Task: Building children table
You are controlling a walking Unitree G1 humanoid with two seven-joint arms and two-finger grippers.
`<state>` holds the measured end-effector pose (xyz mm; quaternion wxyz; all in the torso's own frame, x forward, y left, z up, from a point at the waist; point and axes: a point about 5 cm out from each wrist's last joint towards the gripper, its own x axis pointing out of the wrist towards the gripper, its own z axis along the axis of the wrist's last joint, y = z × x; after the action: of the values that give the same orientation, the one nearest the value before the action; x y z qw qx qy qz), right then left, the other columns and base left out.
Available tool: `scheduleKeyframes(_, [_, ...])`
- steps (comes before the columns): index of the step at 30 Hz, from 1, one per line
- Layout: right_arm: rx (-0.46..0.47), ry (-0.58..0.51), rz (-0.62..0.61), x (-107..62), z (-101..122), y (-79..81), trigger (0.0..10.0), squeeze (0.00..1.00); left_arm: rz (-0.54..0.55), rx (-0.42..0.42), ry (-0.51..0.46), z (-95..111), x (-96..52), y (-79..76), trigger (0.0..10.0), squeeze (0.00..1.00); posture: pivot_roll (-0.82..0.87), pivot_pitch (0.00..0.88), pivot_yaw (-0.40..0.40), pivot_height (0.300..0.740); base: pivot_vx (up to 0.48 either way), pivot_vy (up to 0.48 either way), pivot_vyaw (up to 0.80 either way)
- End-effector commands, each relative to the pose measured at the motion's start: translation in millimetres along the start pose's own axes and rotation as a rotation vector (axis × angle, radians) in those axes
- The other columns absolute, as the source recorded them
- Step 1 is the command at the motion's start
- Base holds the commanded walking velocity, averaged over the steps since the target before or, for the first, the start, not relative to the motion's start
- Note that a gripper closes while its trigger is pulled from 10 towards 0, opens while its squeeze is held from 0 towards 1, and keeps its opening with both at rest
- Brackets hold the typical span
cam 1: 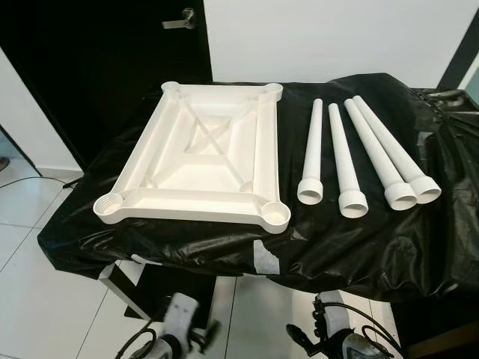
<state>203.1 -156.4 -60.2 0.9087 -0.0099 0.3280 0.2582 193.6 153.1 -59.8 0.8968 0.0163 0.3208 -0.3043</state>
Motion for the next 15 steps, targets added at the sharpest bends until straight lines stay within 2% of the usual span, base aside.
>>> scheduleKeyframes(1, [-0.001, 0.004, 0.026, -1.6, -3, 2.3, 10.0, 0.00, -0.041, 0.017, 0.014, -2, -2.8, 0.7, 10.0, 0.00, 0.13, 0.000, -0.002, 0.740, 0.000, 0.000, 0.00])
scheduleKeyframes(2, [-0.002, -0.019, 0.068, -2.2, 0, 2.9, 10.0, 0.00, -0.097, 0.043, 0.003, 1, -4.8, -1.0, 10.0, 0.00, 0.12, 0.000, 0.001, 0.740, 0.000, 0.000, 0.00])
scheduleKeyframes(8, [-0.012, -0.056, 0.137, -2.1, 6, 5.6, 10.0, 0.00, -0.139, 0.078, -0.016, 6, -7.1, -1.4, 10.0, 0.00, 0.12, 0.000, -0.002, 0.740, 0.000, 0.000, 0.00])
scheduleKeyframes(11, [-0.022, -0.104, 0.275, 0.2, 17, 17.6, 10.0, 0.00, -0.159, 0.099, -0.056, 17, -9.3, 0.4, 10.0, 0.00, 0.13, 0.000, -0.005, 0.740, 0.000, 0.000, 0.00])
scheduleKeyframes(13, [-0.022, -0.104, 0.275, 0.2, 17, 17.6, 10.0, 0.00, -0.159, 0.099, -0.056, 17, -9.3, 0.4, 10.0, 0.00, 0.13, 0.000, -0.005, 0.740, 0.000, 0.000, 0.00])
scheduleKeyframes(15, [-0.063, -0.137, 0.384, -1.8, 27, 25.7, 10.0, 0.00, -0.195, 0.111, -0.088, 26, -12.3, 0.0, 10.0, 0.00, 0.14, 0.000, 0.003, 0.740, 0.000, 0.000, 0.00])
